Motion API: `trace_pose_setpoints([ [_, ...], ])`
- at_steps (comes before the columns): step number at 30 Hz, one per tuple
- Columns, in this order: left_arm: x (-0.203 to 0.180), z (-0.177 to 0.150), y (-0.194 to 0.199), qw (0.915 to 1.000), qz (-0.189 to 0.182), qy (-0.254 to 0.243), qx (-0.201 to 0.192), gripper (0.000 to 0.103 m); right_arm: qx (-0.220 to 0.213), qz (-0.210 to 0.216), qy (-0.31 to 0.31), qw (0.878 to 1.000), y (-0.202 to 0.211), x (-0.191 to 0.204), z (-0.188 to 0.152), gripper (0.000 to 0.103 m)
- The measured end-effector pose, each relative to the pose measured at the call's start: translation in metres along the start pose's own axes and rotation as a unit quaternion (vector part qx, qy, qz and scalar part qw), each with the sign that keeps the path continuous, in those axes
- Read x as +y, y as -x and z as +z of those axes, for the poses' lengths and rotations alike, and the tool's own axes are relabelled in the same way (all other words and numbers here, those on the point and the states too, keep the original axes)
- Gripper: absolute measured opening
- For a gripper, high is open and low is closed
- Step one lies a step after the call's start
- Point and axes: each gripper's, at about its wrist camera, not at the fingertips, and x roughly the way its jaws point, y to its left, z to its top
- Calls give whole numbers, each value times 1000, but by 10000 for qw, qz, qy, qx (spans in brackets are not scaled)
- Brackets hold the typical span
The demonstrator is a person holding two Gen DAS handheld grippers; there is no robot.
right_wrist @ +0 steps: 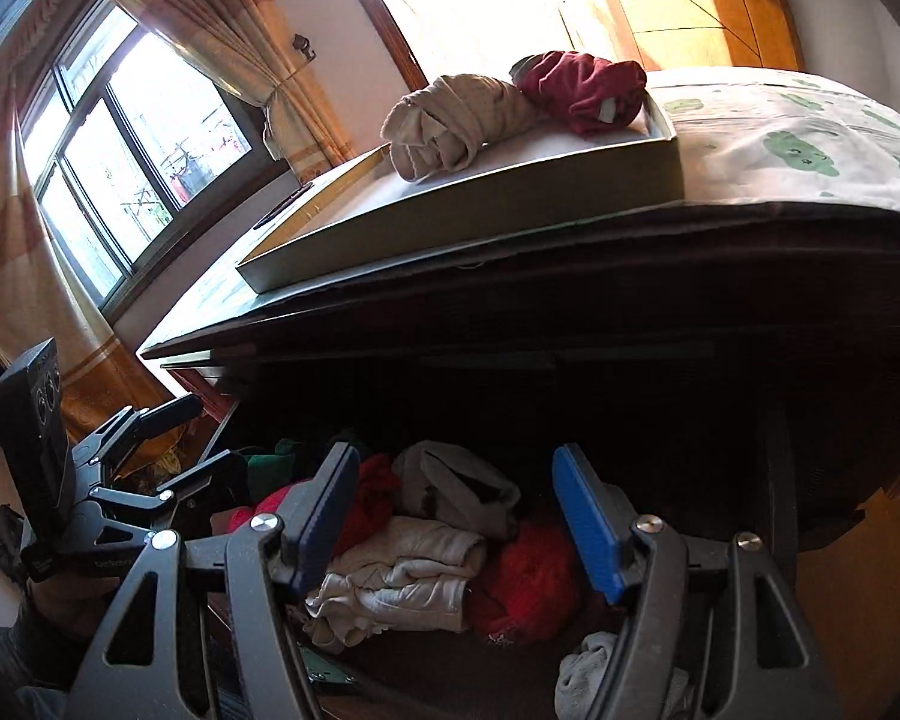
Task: Take underwear out of drawer
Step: 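Lower both tools from the tray down into the open drawer, then grasp the red underwear with the left tool while the right tool grasps beige underwear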
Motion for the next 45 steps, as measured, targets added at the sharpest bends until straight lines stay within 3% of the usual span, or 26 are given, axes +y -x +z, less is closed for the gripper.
trace_pose_setpoints([
  [10,-9,-12,-29,9947,-298,-289,942,96,83,21,-51,10000,-9,1,-8,69],
  [24,-13,-8,-48,9829,-595,-606,1633,95,107,94,-100,9998,-11,2,-13,69],
  [30,-15,-11,-54,9783,-763,-628,1819,84,119,89,-144,9998,-12,-1,-16,69],
  [33,-15,-14,-54,9764,-982,-594,1828,64,130,94,-171,9997,-12,-3,-18,69],
  [37,-19,-17,-52,9760,-1098,-703,1743,52,140,99,-167,9997,-12,-3,-19,69],
  [45,-3,-17,-33,9831,-1225,-232,1339,41,230,61,62,9997,-13,0,-22,69],
])
